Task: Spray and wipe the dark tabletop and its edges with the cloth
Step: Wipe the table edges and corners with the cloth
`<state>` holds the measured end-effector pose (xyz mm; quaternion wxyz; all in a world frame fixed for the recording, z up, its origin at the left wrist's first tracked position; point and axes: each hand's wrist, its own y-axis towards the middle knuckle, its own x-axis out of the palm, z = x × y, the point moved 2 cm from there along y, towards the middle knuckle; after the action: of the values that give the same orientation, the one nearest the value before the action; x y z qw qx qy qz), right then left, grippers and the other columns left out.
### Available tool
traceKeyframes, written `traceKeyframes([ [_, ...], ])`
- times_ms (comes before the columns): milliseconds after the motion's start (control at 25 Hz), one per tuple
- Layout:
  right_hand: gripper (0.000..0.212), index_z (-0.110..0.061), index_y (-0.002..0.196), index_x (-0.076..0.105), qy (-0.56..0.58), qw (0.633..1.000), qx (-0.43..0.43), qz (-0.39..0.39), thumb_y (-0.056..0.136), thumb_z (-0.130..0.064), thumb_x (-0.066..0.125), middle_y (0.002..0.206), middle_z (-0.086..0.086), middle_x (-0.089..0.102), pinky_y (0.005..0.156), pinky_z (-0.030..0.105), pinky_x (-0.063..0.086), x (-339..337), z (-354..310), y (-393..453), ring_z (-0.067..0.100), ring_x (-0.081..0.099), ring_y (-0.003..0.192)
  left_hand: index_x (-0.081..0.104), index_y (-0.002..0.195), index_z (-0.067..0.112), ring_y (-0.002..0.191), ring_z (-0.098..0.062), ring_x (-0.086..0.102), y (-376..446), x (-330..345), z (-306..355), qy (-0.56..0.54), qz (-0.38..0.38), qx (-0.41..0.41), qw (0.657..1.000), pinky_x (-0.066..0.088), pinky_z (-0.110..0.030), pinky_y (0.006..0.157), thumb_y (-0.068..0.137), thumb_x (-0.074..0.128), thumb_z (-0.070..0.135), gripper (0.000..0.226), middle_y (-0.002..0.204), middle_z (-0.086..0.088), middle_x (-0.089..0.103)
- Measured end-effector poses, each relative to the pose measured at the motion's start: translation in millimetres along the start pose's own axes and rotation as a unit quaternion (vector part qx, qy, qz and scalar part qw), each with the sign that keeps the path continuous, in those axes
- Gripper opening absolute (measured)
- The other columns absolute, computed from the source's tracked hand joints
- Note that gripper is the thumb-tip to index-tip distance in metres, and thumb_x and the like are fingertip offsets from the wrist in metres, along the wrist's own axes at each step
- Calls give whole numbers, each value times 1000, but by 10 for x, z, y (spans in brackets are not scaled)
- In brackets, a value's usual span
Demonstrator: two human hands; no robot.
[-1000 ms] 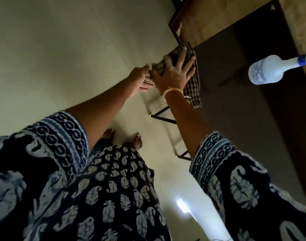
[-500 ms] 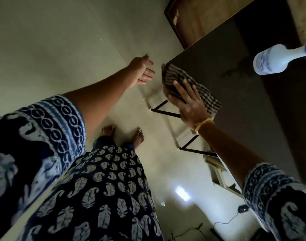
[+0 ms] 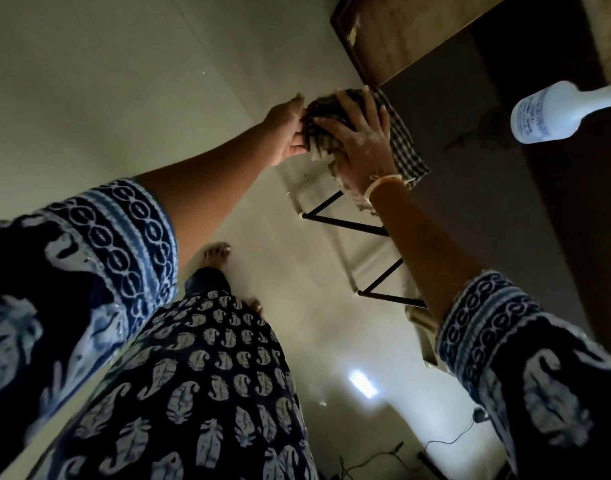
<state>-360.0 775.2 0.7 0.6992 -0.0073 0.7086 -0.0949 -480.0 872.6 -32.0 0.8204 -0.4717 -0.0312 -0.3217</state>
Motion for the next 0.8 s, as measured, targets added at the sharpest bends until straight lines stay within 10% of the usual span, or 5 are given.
traceKeyframes([
  [560, 80, -25, 144, 43, -20, 995, 52, 79, 75, 8, 63, 158, 9, 26, 113, 59, 27, 404, 492, -2508, 37, 21, 146, 43, 138, 3, 116, -29, 62, -431, 639, -563, 69, -52, 58, 995, 47, -42, 104, 105, 37, 32, 45, 134, -19, 58],
  [800, 60, -27, 137, 52, 10, 994, 90, 65, 81, -10, 61, 159, 7, 26, 118, 55, 18, 328, 290, -1963, 37, 18, 147, 51, 133, 6, 108, -22, 66, -566, 963, -945, -16, -25, 38, 999, 46, -41, 105, 106, 34, 23, 37, 121, -9, 67],
])
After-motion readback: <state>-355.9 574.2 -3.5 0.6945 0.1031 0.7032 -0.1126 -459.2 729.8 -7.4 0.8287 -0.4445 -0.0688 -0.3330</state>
